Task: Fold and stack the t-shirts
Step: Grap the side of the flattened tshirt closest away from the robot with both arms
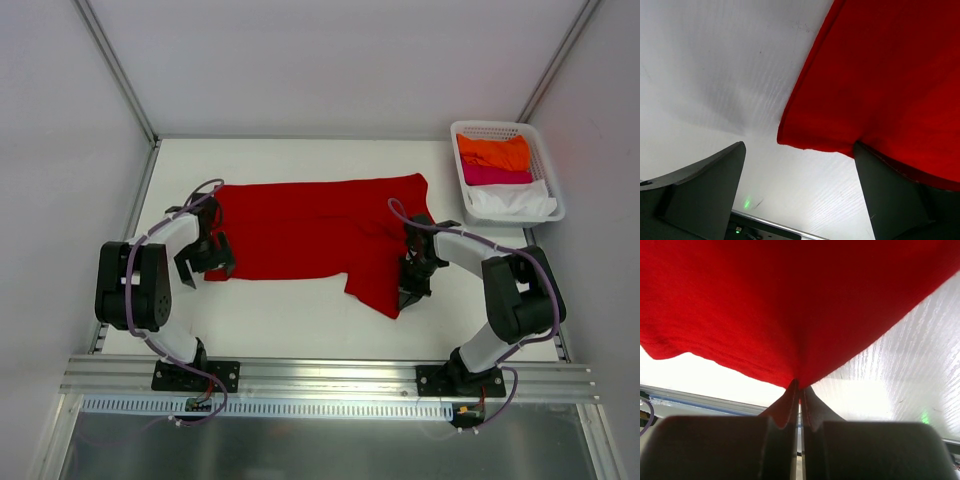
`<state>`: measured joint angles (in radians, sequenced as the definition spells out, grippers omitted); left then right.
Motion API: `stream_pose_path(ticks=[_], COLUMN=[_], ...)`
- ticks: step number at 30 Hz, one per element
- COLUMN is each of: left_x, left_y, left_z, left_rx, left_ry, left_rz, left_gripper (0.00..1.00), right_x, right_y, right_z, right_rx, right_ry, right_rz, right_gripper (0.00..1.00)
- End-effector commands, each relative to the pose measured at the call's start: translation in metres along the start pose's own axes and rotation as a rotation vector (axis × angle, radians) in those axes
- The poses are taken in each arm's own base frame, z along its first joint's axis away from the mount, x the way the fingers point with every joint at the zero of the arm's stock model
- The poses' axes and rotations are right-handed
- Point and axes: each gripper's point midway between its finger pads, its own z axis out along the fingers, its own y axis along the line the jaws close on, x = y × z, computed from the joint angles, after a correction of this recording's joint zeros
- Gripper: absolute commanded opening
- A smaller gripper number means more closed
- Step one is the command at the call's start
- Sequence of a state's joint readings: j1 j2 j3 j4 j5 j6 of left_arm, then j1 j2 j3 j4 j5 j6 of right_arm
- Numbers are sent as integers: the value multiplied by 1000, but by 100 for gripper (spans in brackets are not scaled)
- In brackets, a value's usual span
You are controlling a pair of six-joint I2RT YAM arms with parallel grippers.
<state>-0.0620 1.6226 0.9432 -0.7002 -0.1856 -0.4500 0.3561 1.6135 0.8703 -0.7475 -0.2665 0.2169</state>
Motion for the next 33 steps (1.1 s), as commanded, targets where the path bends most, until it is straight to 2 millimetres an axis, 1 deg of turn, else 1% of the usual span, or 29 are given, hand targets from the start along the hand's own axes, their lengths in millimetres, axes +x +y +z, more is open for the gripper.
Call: stream_pose_path(ticks=[1,6,7,10,11,13,17,18,19,21,22,26,27,28,31,33], left_x=[10,11,10,8,7,5,-2,0,-6,-6,-13,-26,-28,-32,-42,-47], left_y=[-12,-16,-17,-18,-18,-17,-13,-11,-11,-7,-6,-1,0,0,0,-4], left_z=[15,13,13,13,12,11,7,5,0,-7,-15,-39,-42,-50,-64,-68], left_rx=[81,120,124,124,122,119,95,85,82,66,65,54,49,49,51,63], left_ry=[38,39,41,37,33,23,1,12,-3,1,-27,-76,-82,-93,-114,-118], left_rz=[-7,-1,0,-1,-3,-6,-5,-3,-5,-3,-4,-9,-10,-12,-16,-22], left_gripper=[89,63,50,36,33,32,25,24,22,17,15,16,16,16,17,20], right_x=[-3,-2,-2,-3,-3,-3,-3,-4,-4,-7,-7,-16,-22,-24,-34,-39], right_y=[4,4,4,5,5,5,4,4,3,6,7,15,20,23,33,37], right_z=[-9,-9,-9,-9,-9,-9,-10,-11,-12,-17,-19,-32,-38,-41,-50,-53], right_rx=[-1,-1,0,-3,-2,-2,0,5,8,3,3,-10,-20,-25,-46,-54], right_ry=[-8,-8,-6,-7,-7,-7,-8,-13,-16,-27,-26,-63,-82,-88,-110,-119], right_rz=[-15,-16,-16,-15,-18,-18,-21,-23,-25,-26,-26,-36,-42,-42,-44,-45], right_gripper=[0,0,1,1,0,0,1,0,1,1,1,1,1,1,1,0])
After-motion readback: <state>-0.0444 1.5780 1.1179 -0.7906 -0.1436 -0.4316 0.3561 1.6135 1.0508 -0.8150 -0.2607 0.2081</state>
